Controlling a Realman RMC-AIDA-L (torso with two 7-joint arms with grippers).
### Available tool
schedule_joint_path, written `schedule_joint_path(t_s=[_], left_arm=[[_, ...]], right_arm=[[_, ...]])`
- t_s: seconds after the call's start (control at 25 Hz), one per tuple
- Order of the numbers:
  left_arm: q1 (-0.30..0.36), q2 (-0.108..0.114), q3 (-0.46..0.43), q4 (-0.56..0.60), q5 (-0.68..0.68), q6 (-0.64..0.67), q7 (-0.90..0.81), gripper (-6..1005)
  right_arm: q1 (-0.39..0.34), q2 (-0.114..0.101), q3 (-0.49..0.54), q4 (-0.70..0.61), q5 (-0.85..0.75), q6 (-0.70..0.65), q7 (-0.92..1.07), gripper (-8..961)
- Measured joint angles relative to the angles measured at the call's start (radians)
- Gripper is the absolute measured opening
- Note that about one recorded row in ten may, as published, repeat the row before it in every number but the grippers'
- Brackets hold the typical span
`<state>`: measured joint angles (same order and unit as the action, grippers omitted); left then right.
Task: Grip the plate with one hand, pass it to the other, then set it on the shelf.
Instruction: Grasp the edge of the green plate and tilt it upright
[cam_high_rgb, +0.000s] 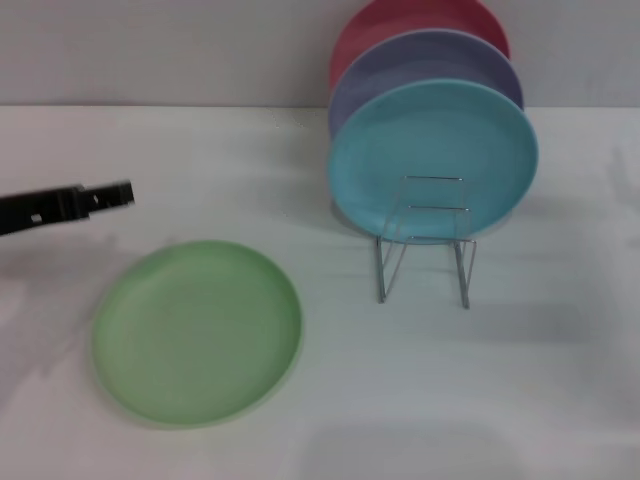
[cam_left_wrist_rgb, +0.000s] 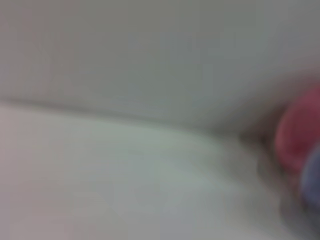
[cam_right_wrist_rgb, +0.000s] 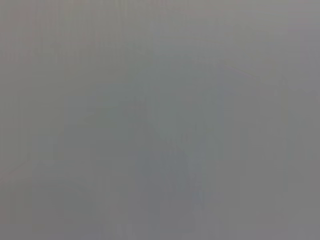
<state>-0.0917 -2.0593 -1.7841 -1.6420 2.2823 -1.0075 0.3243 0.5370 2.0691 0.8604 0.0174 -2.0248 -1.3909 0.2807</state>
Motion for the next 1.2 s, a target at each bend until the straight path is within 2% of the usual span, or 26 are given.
schedule_joint_path(t_s=[0.16, 0.4, 0.68, 1.04, 1.16, 1.2], left_arm=[[-0.065, -0.002, -0.008, -0.039, 0.177, -0.205, -0.149, 826], [-0.137, -0.005, 0.001, -0.044, 0.313, -0.356, -0.251, 826], [-0.183, -0.005, 0.033, -0.002, 0.4, -0.415, -0.307, 825], [-0.248, -0.005, 0.054, 0.115, 0.433, -0.418, -0.306, 812], [-0.265, -0.005, 0.066, 0.14, 0.449, -0.416, -0.304, 704], [-0.271, -0.005, 0.072, 0.149, 0.461, -0.414, -0.304, 704]], right_arm=[[0.012, -0.006, 0.024, -0.008, 0.0, -0.001, 0.0, 695], [0.025, -0.016, 0.032, -0.009, 0.0, -0.001, 0.0, 695], [0.029, -0.018, 0.032, -0.01, 0.0, -0.001, 0.0, 695], [0.025, -0.02, 0.032, -0.013, 0.0, 0.0, 0.0, 695], [0.024, -0.02, 0.032, -0.013, 0.0, 0.0, -0.001, 695], [0.023, -0.02, 0.032, -0.013, 0.0, 0.0, -0.001, 695]])
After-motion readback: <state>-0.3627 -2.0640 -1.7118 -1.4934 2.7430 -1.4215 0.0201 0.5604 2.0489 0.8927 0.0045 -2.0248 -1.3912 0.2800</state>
